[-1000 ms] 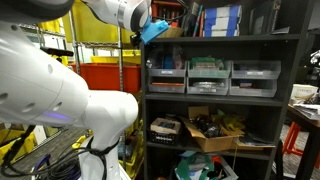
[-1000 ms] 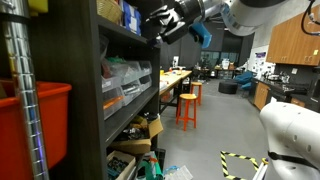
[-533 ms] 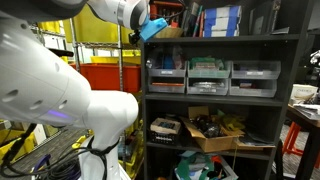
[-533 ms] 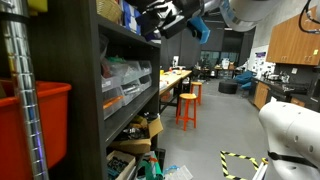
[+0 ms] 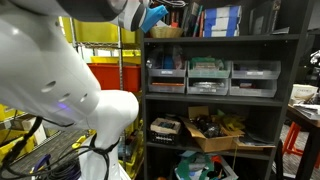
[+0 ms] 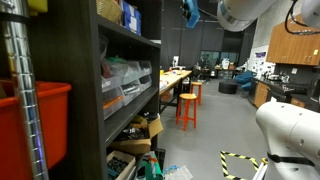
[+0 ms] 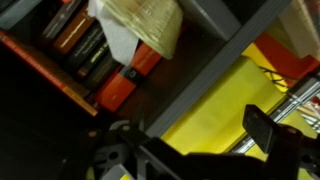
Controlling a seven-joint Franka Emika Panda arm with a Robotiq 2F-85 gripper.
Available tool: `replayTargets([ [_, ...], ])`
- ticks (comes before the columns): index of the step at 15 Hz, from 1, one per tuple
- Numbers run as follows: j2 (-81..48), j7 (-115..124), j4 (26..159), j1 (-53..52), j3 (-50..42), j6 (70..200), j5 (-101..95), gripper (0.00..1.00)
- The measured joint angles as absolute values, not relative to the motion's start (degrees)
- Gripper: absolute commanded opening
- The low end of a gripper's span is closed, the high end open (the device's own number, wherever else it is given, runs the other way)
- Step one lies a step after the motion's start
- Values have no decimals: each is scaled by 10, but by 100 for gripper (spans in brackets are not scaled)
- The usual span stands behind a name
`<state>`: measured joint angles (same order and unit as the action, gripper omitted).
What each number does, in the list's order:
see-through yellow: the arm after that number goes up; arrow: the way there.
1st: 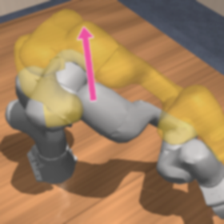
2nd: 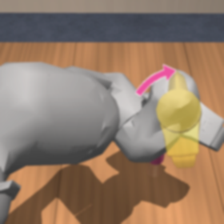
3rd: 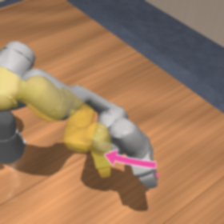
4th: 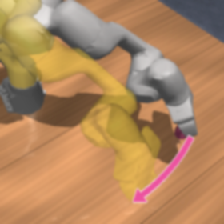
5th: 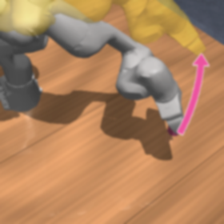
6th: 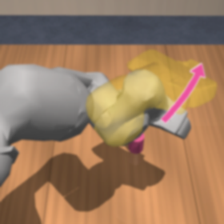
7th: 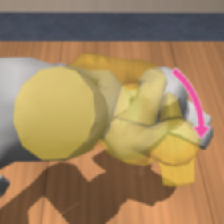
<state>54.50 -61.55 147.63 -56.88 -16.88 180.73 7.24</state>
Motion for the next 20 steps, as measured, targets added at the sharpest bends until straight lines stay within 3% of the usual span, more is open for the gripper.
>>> replayTargets([
  [5,468,-528,1430,-643,-230,2000,-55,100],
  [13,454,-461,1379,-647,-250,1976,-108,100],
  [20,452,-220,1370,-517,-194,1845,-93,100],
])
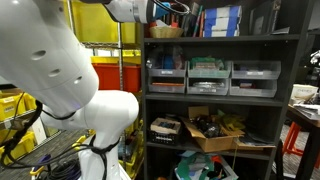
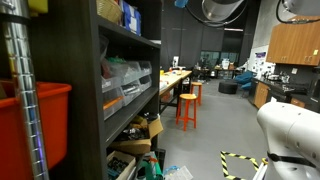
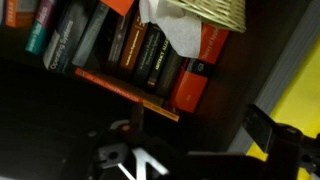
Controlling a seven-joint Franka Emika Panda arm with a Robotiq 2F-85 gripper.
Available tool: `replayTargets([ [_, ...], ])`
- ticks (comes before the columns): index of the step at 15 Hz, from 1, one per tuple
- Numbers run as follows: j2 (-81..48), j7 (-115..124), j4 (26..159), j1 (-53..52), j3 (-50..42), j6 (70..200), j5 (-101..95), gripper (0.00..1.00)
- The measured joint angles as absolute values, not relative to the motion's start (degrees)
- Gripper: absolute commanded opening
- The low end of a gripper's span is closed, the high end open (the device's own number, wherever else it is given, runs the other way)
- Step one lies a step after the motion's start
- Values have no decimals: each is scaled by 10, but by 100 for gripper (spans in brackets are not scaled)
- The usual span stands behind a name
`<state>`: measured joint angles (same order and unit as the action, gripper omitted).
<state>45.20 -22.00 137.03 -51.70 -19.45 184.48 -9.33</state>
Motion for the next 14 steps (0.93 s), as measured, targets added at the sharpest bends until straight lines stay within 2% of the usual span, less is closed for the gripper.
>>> replayTargets([
  [7,457,-120,1331,-463,-137,1641,22,100],
  [14,462,-109,1331,-463,-136,1627,26,100],
])
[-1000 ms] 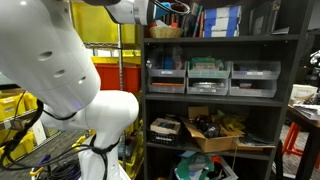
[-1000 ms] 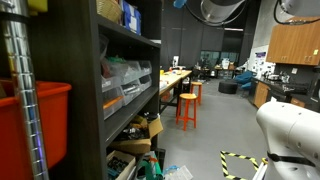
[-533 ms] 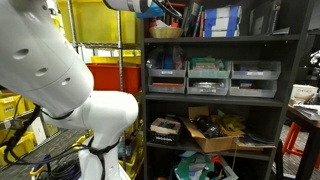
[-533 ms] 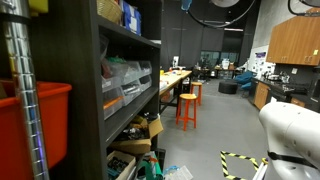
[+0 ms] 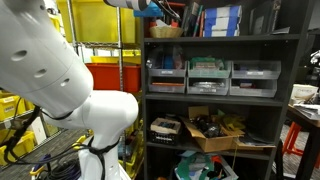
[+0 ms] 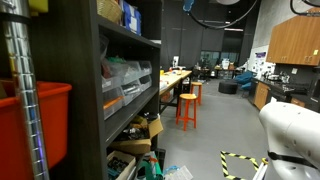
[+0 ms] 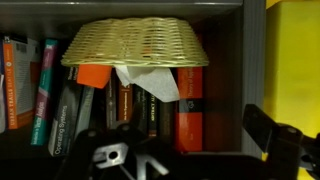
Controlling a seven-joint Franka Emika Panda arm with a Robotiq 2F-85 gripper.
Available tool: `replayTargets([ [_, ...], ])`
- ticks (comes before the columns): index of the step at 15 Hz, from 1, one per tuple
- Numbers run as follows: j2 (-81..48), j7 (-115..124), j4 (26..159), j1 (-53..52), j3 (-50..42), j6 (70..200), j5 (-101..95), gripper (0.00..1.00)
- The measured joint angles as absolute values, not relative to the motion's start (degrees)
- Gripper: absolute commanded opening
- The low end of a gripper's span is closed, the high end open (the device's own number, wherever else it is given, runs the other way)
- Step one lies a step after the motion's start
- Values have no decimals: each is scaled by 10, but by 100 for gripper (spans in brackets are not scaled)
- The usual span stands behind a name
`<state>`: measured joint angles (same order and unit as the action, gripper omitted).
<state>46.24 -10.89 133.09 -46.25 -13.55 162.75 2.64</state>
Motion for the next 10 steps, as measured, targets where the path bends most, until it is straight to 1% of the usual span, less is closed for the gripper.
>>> replayTargets([
  [4,461,-111,1331,-460,-134,1626,38,100],
  [6,455,-102,1323,-443,-128,1605,56,100],
  [10,425,-96,1275,-410,-123,1591,95,100],
])
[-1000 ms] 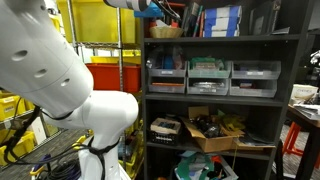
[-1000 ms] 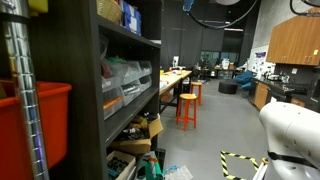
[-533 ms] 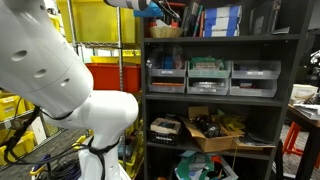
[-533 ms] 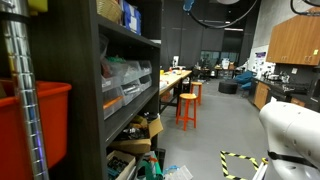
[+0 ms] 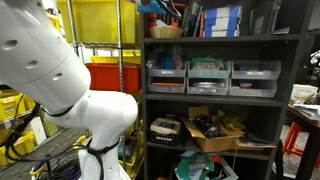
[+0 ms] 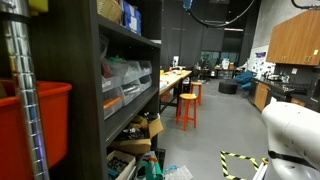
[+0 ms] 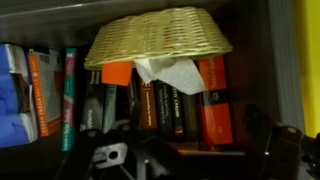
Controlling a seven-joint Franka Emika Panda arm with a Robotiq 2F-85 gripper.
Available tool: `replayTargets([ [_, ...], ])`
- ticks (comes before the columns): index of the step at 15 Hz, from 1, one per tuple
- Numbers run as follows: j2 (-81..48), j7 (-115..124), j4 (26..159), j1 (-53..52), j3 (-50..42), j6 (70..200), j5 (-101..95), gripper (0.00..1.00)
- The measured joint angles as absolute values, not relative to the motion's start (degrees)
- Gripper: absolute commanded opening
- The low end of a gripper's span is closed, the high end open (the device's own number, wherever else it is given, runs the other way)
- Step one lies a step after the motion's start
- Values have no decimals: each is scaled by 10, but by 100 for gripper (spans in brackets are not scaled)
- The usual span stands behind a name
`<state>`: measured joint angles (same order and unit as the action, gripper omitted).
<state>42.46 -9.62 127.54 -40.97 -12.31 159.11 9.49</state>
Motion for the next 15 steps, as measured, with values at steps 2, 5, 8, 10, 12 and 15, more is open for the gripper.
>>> replayTargets([
  [2,402,-97,1243,-401,-132,1588,118,100],
  [5,361,-98,1195,-398,-158,1549,168,100],
  [8,320,-101,1164,-389,-183,1499,227,100],
  [10,296,-103,1151,-377,-187,1467,267,100],
  [12,274,-106,1139,-359,-182,1440,300,100],
  [15,248,-111,1119,-325,-157,1409,336,100],
])
